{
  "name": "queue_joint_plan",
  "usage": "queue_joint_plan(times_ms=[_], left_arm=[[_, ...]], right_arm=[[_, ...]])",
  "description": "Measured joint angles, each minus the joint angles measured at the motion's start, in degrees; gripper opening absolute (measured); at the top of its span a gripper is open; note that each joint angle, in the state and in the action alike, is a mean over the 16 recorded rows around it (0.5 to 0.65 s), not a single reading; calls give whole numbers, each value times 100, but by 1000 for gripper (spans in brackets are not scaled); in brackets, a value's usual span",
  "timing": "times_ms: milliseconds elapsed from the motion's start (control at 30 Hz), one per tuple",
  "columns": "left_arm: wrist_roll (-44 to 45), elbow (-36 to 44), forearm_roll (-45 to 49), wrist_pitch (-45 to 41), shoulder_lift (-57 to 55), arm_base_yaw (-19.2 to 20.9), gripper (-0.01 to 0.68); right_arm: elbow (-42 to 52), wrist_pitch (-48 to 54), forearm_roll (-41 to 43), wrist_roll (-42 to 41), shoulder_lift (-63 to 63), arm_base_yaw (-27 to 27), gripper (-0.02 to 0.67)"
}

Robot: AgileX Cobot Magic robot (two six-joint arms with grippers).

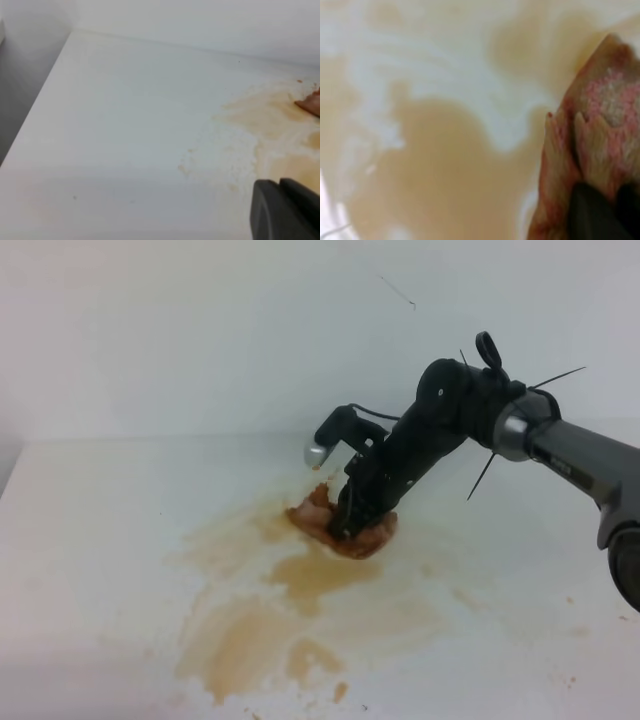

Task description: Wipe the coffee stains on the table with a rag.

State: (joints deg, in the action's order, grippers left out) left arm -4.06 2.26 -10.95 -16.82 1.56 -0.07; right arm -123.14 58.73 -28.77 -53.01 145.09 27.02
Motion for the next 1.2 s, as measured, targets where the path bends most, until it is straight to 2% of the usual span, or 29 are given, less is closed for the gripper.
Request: queue_joint_plan(times_ms=[467, 700, 833, 1200], left_arm=[[0, 0, 0, 0, 0, 0, 1], [0, 0, 0, 0, 0, 0, 1], [0, 0, 0, 0, 0, 0, 1], [0, 0, 0, 0, 0, 0, 1]], right_arm=[[634, 531, 53, 0, -66, 889, 2], [680, 505, 118, 300, -407, 1093, 2], [680, 364, 208, 759, -772, 1114, 2], [1002, -423, 499, 2702, -1985, 1127, 2]])
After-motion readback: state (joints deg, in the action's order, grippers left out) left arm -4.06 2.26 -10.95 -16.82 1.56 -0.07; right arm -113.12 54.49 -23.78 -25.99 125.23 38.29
